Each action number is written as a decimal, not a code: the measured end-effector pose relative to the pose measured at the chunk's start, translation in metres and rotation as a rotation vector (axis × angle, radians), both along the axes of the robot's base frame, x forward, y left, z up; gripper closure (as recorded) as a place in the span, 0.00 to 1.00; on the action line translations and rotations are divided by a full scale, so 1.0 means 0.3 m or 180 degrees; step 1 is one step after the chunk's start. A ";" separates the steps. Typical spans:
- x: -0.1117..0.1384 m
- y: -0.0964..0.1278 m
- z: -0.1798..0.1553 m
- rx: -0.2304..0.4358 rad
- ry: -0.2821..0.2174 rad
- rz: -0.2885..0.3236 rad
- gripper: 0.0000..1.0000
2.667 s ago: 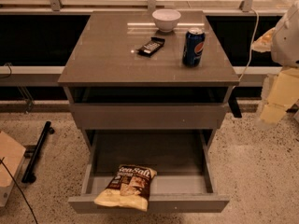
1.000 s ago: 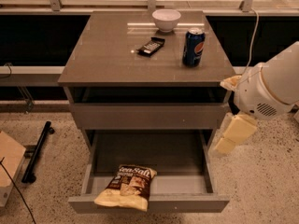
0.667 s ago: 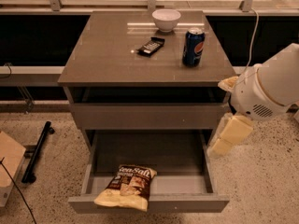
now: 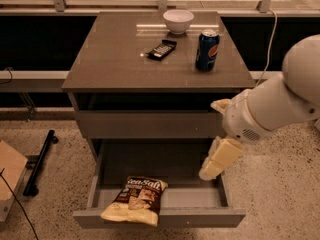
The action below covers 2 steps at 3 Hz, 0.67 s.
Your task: Pick brown chip bag from middle drawer and place on counter
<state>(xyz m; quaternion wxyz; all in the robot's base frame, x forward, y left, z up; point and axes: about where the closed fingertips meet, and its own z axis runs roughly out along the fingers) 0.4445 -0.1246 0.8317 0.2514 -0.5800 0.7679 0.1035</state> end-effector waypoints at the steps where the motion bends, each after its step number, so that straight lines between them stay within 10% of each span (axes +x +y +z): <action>1: 0.020 0.062 -0.084 0.0115 0.0037 0.0055 0.00; 2: 0.051 0.138 -0.235 0.0164 0.0114 0.0052 0.00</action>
Offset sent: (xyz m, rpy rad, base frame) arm 0.0184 0.0435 -0.0781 0.0697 0.0273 0.0162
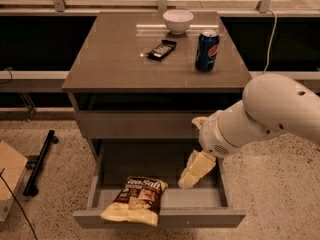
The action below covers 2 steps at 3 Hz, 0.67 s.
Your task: Pick brown chip bag from middle drawer and place on counter
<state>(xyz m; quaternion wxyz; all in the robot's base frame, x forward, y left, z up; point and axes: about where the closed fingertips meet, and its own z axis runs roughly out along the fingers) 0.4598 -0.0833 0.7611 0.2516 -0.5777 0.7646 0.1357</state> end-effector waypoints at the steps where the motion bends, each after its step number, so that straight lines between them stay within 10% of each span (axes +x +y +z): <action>1: -0.002 0.021 -0.021 -0.0032 -0.0021 0.0030 0.00; 2: 0.000 0.040 -0.063 -0.0043 -0.0026 0.0054 0.00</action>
Offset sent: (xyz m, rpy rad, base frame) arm 0.0019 0.0157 -0.0353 -0.0155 -0.0080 0.0187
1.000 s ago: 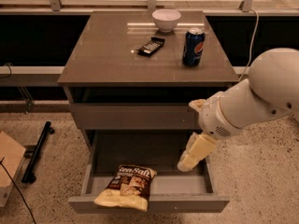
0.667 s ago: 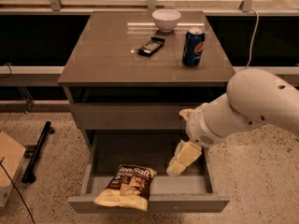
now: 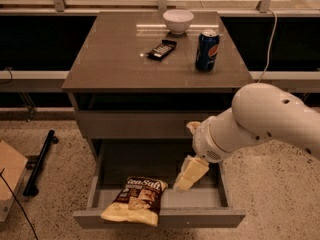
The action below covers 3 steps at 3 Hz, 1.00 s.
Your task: Pick brown chip bag from middle drawer and place on counter
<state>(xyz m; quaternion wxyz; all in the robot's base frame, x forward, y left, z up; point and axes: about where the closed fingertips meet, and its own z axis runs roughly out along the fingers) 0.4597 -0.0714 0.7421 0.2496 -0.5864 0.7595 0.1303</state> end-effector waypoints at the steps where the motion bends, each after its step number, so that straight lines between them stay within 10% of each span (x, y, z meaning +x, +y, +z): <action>1: 0.001 0.013 -0.039 0.0036 0.0025 0.0020 0.00; 3: -0.039 0.085 -0.194 0.0133 0.0234 0.0137 0.00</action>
Offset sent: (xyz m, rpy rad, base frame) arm -0.0030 0.0111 -0.0436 0.0417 0.0364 0.0099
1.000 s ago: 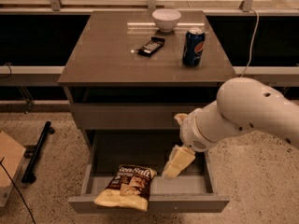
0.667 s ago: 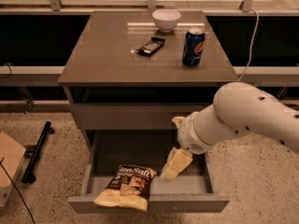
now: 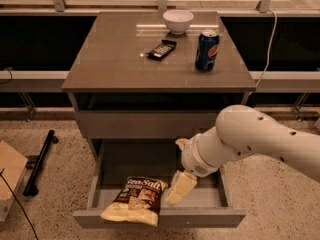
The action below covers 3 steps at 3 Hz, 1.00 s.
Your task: Pick brown chip bag from middle drawer and place on counter
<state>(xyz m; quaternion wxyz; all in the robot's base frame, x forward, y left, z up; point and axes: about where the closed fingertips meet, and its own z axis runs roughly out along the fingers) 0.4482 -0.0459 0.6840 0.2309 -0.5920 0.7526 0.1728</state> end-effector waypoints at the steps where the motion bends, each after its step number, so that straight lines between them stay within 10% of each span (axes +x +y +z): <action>1: 0.000 0.001 -0.001 0.0000 0.0000 0.0002 0.00; 3: -0.008 0.066 -0.110 0.0017 0.0006 0.0192 0.00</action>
Offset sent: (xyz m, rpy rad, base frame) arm -0.0033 0.0238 -0.0356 -0.0118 -0.0117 0.0822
